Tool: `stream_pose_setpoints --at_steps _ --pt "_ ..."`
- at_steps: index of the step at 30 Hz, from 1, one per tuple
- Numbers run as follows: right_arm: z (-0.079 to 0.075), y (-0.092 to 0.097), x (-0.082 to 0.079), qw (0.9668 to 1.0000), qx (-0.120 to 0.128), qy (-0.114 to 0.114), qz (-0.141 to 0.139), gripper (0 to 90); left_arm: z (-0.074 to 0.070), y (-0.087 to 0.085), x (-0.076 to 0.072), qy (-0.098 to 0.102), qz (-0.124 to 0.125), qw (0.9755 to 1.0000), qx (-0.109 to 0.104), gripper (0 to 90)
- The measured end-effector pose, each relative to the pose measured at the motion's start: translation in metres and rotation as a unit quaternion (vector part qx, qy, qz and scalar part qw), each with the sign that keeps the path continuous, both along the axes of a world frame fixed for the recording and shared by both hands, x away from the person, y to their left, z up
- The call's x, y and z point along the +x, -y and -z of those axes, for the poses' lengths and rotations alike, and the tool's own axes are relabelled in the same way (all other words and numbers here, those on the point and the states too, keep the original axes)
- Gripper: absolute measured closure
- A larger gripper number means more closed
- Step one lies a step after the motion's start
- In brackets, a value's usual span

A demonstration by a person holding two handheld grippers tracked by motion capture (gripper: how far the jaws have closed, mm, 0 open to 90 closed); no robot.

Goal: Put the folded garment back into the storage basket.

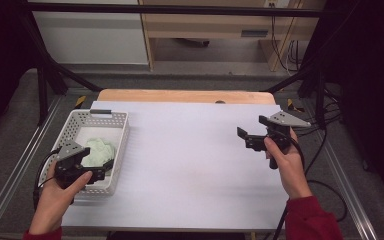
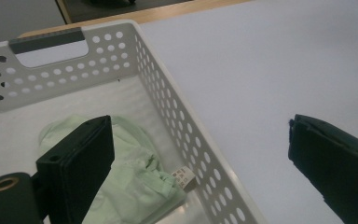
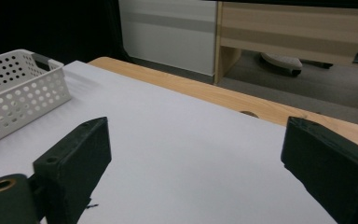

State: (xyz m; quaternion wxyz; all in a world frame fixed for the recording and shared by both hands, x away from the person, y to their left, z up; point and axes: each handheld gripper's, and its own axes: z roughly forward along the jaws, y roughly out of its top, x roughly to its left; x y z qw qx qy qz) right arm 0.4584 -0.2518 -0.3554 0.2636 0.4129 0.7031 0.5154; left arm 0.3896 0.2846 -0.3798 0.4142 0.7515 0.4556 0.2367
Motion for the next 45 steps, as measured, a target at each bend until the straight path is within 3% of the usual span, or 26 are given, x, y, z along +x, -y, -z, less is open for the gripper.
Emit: stream_pose_setpoints --at_steps 17,27,40,45 --pt "0.038 0.032 -0.032 0.9998 -0.014 -0.007 0.01 5.9 0.0 0.005 -0.002 0.001 0.001 1.0 0.003 7.0" --pt "0.063 0.044 -0.05 0.9997 0.019 -0.002 0.014 6.5 0.002 0.006 -0.001 -0.002 0.0 1.0 0.003 6.9" --pt "0.093 0.041 -0.064 0.9993 0.03 -0.012 0.02 6.3 0.003 0.008 -0.001 -0.002 0.001 1.0 0.003 6.9" --pt "0.102 0.034 -0.066 0.9995 0.025 -0.016 0.007 6.0 0.003 0.008 -0.001 -0.002 0.0 1.0 0.001 6.7"
